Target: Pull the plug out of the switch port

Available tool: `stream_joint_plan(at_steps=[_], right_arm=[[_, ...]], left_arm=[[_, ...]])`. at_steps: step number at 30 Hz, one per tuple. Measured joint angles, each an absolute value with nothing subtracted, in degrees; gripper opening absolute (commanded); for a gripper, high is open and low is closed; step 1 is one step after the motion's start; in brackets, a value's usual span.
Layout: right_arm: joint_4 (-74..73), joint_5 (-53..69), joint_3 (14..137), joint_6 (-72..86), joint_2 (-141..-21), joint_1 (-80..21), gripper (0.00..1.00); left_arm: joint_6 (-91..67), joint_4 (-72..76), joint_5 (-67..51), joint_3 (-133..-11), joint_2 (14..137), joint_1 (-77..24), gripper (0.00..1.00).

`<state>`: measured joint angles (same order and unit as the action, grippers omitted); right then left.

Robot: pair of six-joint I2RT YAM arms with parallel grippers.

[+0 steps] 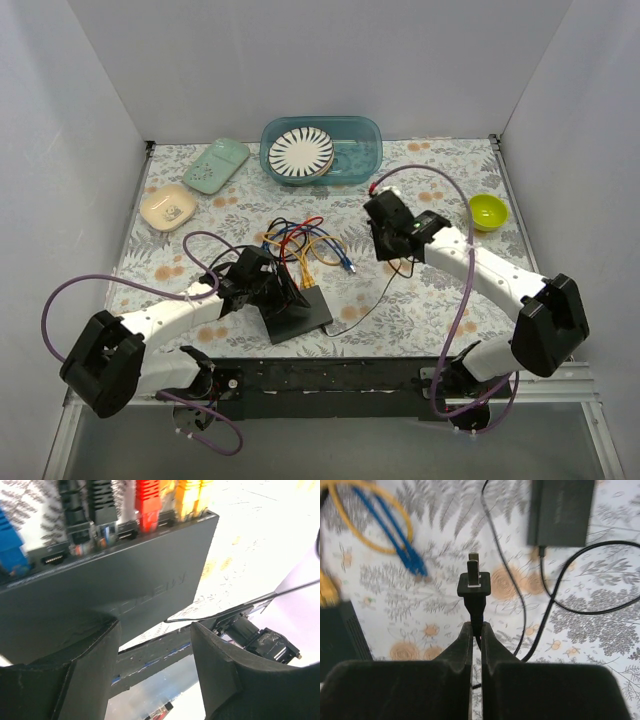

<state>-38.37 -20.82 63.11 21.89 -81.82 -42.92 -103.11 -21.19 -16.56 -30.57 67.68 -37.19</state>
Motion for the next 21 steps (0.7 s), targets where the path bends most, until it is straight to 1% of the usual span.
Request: stream_joint_plan(at_steps=[3,7,8,9,10,11,12,14,15,18,21], right_arm=[[-38.13,-20.14,65.80,23.35,-81.19,-35.11,0.01],[-36.27,-18.52,63.40,26.04,-81.25,-20.49,0.01],[-35.99,-18.57,62.67,26.79,-81.62,-17.54,0.08],[-35.92,-18.76,62.33,27.22,-82.39,-15.31,0.24],[-35.88,-18.92,62.33,27.57,-83.44,-13.96,0.31],[-35.62,-18.92,62.46,27.83,-84.95,-12.99,0.37],[-35.59,-18.96,62.61,28.21,-86.54,-12.69,0.46],[-35.46,-18.83,62.98,28.49,-88.68,-12.80,0.53],[-35.14,-18.57,62.96,28.36,-89.12,-13.08,0.58],[-33.65,-18.50,62.96,27.53,-87.02,-15.88,0.61],[-32.64,-18.50,63.33,25.93,-82.83,-22.65,0.58]], left_arm=[[-103.09,-20.05,-16.95,-30.74,68.49,-37.19,0.59],[-102.87,-19.27,-17.19,-30.76,68.86,-37.19,0.59],[-102.85,-19.25,-17.19,-30.76,68.86,-37.19,0.59],[-102.76,-19.25,-17.19,-30.76,68.84,-37.19,0.59],[-102.69,-19.27,-17.19,-30.76,68.82,-37.19,0.59],[-102.65,-19.27,-17.17,-30.76,68.79,-37.19,0.59],[-102.61,-19.29,-17.17,-30.76,68.73,-37.19,0.59],[-102.41,-19.42,-16.97,-30.76,68.53,-37.19,0.59],[-102.32,-19.55,-16.84,-30.76,68.36,-37.19,0.59],[-102.08,-20.62,-15.94,-30.68,67.42,-37.19,0.60],[-101.89,-21.47,-15.18,-30.48,66.52,-37.19,0.60]])
